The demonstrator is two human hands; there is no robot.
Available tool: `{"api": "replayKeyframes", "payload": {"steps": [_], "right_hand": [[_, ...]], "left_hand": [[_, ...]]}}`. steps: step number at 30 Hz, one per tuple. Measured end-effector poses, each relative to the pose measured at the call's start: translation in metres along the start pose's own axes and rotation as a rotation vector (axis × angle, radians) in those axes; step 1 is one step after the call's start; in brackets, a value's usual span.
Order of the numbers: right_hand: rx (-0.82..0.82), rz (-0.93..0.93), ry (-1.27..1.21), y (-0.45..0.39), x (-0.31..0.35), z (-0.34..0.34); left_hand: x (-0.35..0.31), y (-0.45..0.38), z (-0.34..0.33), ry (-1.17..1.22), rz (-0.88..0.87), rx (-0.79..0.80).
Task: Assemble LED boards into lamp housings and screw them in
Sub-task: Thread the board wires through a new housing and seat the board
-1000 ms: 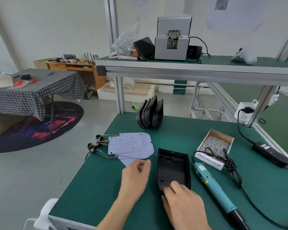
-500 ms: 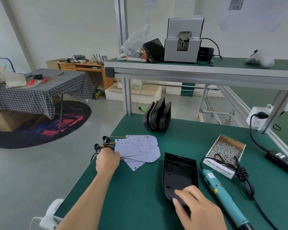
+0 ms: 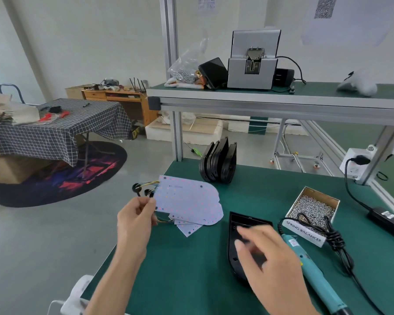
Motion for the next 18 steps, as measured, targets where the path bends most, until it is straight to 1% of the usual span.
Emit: {"api": "replayKeyframes", "payload": {"steps": [2, 4, 5, 7, 8, 9, 11, 13, 14, 15, 16, 17, 18], "right_hand": [[0.048, 0.024, 0.01, -0.027, 0.023, -0.003], [0.104, 0.038, 0.11, -0.053, 0.045, -0.009], [0.158, 0.028, 0.173, -0.066, 0.051, -0.015], [0.354, -0.037, 0.283, -0.085, 0.052, -0.035], [0.456, -0.079, 0.297, -0.091, 0.048, -0.046], [0.513, -0.099, 0.303, -0.097, 0.047, -0.051], [0.533, -0.076, 0.331, -0.101, 0.051, -0.052], [0.511, -0.009, 0.277, -0.1, 0.053, -0.044], [0.496, 0.006, 0.175, -0.1, 0.051, -0.036], [0.48, 0.015, 0.055, -0.098, 0.049, -0.025], [0.45, 0.027, -0.056, -0.095, 0.048, -0.011], [0.421, 0.03, -0.15, -0.091, 0.048, 0.005], [0.389, 0.045, -0.24, -0.088, 0.048, 0.02]], "left_hand": [[-0.018, 0.029, -0.02, -0.06, -0.085, 0.071], [-0.03, 0.056, -0.046, -0.115, -0.149, 0.149], [-0.032, 0.067, -0.058, -0.139, -0.167, 0.183], [-0.032, 0.083, -0.078, -0.14, -0.174, 0.226], [-0.032, 0.089, -0.086, -0.125, -0.177, 0.238], [-0.034, 0.094, -0.093, -0.122, -0.195, 0.245], [-0.05, 0.106, -0.103, -0.153, -0.31, 0.251], [-0.068, 0.114, -0.101, -0.181, -0.446, 0.249], [-0.071, 0.114, -0.091, -0.184, -0.494, 0.208], [-0.071, 0.111, -0.076, -0.196, -0.514, 0.133], [-0.066, 0.105, -0.057, -0.23, -0.502, 0.025], [-0.058, 0.097, -0.037, -0.291, -0.45, -0.083], [-0.05, 0.086, -0.02, -0.369, -0.369, -0.144]]}}
Point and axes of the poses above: each hand's wrist, its own y-axis away from the middle knuckle, its own z-axis out of the back of the hand, x = y × z, the point moved 10 cm from there along -y, towards the middle knuckle, and after that the axes turned 14 degrees about x, right-handed, at the moved point
